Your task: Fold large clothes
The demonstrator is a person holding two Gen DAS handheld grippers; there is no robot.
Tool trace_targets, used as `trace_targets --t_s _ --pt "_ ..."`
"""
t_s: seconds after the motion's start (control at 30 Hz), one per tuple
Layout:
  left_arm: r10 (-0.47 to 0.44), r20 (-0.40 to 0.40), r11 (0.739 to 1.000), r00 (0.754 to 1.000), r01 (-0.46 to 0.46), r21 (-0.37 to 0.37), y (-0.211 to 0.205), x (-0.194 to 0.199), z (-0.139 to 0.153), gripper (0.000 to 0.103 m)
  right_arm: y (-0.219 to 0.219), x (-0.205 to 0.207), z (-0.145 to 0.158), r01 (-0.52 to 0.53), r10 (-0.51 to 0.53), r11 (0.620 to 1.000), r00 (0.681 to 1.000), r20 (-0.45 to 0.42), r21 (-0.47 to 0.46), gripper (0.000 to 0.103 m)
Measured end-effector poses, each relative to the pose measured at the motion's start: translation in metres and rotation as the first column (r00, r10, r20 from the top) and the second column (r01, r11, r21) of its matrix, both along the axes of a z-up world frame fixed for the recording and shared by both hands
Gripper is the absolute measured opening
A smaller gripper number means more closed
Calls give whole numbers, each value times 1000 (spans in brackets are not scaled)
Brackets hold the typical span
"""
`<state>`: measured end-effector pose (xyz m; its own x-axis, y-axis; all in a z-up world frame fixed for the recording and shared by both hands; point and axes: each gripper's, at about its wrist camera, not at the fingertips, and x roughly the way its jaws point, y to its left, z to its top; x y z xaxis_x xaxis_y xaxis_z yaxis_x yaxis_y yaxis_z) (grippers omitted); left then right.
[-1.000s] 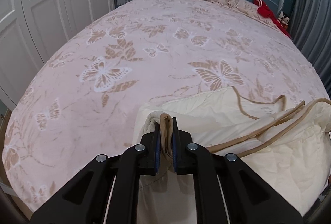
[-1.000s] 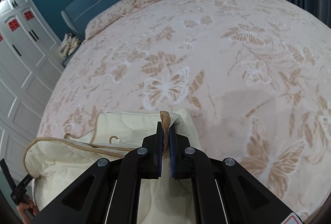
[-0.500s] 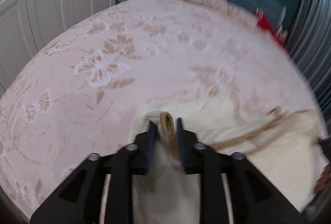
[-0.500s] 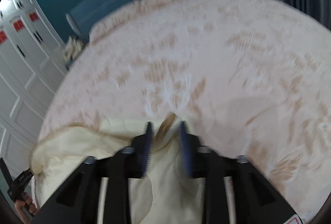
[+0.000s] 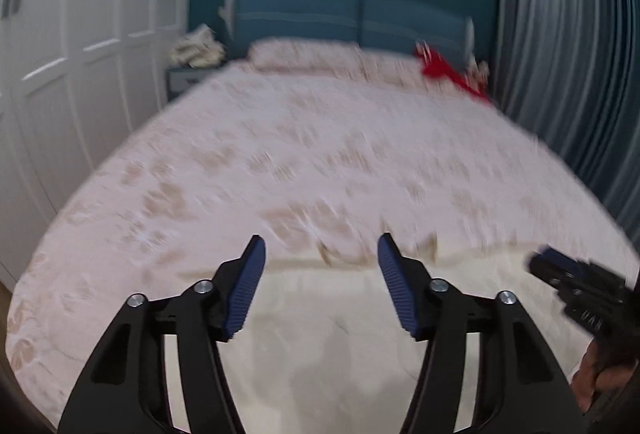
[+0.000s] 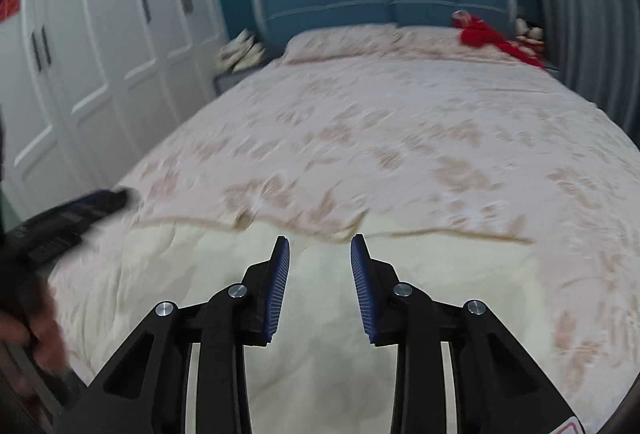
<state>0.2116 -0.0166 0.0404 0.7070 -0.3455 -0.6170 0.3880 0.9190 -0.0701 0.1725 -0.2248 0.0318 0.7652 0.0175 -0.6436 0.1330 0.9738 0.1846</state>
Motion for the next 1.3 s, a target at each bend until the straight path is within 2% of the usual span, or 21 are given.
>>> trace_targets --t_s 0.17,0.37,0.5,0.63,0.67,0.7,0.73,0.77,0.83,0.93,1.0,1.13,1.3 --pt "-22 -91 993 996 32 111 -39 7 -61 52 14 22 -39 -41 36 998 994 -98 -48 30" --pt "10 -171 993 985 11 117 -37 21 -101 52 3 36 -77 -23 16 999 985 -173 -35 26" --pt "29 -195 994 980 -7 111 -32 37 -113 52 -6 47 -87 -8 -3 998 982 -191 -55 22" --pt "51 -224 996 973 -33 83 -19 57 -119 51 -46 53 -92 80 -89 996 974 -209 -49 17" --pt "57 -233 996 971 -41 75 -13 64 -120 50 -55 52 -93 105 -115 993 970 -213 -59 16" --pt "67 -236 996 969 -50 78 -10 69 -121 44 -67 52 -95 131 -142 989 966 -218 -64 16" --pt "72 -242 995 968 -54 81 -6 74 -121 41 -79 51 -97 154 -163 986 961 -224 -59 11" --pt "79 -250 995 965 -60 84 -2 80 -123 41 -97 48 -100 186 -190 982 954 -233 -39 5" --pt "86 -268 994 959 -66 82 8 93 -126 35 -119 45 -105 225 -223 974 944 -244 -20 0" --pt "93 -279 994 956 -76 73 24 103 -127 29 -147 35 -113 276 -252 959 935 -250 67 0" --pt "103 -277 995 955 -95 43 37 103 -126 27 -148 34 -119 280 -253 957 935 -250 79 0" --pt "118 -275 993 954 -118 19 49 101 -134 27 -136 44 -128 270 -261 963 926 -272 -2 0" --pt "136 -255 988 957 -112 108 33 108 -149 27 -137 48 -133 271 -262 962 922 -283 -8 0"
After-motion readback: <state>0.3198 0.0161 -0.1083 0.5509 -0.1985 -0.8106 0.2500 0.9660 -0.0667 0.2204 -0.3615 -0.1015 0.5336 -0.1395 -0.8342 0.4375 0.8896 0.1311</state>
